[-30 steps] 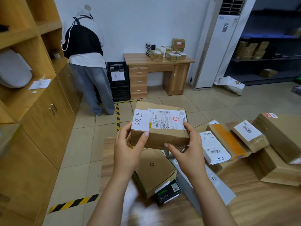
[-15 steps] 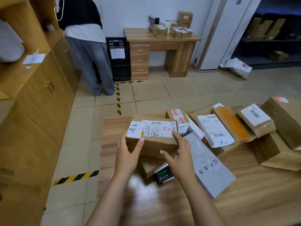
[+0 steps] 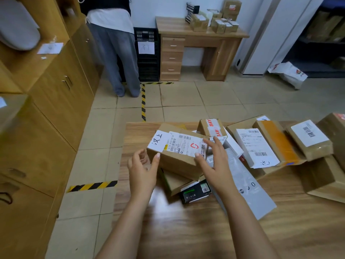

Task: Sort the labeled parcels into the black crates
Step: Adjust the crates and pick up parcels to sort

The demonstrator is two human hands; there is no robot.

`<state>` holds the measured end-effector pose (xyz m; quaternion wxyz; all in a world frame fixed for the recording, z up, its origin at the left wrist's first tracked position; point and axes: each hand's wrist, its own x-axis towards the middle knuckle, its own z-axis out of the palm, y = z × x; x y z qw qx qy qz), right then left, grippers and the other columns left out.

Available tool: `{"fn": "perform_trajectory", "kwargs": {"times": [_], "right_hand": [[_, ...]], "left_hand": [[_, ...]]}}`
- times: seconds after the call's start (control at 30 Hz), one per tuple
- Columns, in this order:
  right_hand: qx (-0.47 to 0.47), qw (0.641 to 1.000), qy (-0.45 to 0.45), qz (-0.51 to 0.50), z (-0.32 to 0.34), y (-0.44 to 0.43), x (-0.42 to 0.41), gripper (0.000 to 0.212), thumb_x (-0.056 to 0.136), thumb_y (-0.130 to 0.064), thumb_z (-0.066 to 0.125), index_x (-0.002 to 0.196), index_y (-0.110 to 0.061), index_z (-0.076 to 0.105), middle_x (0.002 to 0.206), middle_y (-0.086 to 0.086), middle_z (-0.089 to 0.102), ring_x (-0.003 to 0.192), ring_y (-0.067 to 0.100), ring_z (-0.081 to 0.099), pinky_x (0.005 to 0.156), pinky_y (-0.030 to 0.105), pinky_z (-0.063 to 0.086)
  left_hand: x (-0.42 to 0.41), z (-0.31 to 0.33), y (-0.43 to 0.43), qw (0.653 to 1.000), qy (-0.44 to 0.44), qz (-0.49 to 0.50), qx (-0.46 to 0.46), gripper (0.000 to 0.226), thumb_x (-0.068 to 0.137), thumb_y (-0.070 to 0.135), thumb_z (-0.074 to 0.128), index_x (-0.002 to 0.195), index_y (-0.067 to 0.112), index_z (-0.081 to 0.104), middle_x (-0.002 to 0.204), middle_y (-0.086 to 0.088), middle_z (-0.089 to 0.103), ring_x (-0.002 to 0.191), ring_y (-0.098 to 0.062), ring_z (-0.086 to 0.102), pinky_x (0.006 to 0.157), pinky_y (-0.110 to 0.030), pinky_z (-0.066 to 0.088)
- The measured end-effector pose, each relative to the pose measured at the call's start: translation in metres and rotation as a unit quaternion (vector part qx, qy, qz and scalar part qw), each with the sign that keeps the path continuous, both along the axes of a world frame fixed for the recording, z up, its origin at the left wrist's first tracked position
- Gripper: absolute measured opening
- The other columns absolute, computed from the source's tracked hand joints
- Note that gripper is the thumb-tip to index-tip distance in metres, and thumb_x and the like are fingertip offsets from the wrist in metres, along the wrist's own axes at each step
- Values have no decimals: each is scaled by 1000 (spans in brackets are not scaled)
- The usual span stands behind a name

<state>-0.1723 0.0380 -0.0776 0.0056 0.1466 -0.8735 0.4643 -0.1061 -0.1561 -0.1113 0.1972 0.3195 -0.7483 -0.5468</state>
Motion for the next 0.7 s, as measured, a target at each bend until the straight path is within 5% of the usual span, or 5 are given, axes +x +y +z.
{"fn": "perform_trajectory", "kwargs": {"times": [0.1,0.23,0.37,0.5,0.7], "right_hand": [[41,999,-13,29,4,-3,-17,55,90,-51,53,142,-42,37,158,-8,24,146,12,15,118,42,18],[34,999,-28,20,8,-5,-23,43,89,-40,61,130,-36,49,136,-6,42,131,14,33,111,43,32],[24,998,-45,25,5,1,-18,43,91,-27,64,132,-33,49,126,-7,42,121,5,39,99,24,35],[19,997,-63,33,3,4,-16,46,94,-31,62,138,-30,48,125,-17,47,116,-6,41,88,5,31],[1,998,-28,53,13,1,-15,45,94,-34,61,137,-36,47,134,-11,48,124,-1,42,102,22,41]], "left_hand": [[-2,3,9,999,20,-21,23,50,88,34,67,133,21,49,129,-2,47,107,-11,57,89,-19,42],[-7,0,19,994,20,-79,74,83,88,34,69,154,21,20,141,5,35,121,-2,43,85,3,33],[-10,-13,20,983,27,-131,129,115,61,69,77,151,44,10,157,11,27,137,-3,36,111,-33,39],[-10,-12,25,972,42,-179,149,127,56,62,85,151,45,3,158,15,21,139,-2,33,110,-40,40],[-18,9,29,967,91,-203,124,119,61,56,82,151,47,4,159,14,22,141,-4,31,115,-43,34]]}}
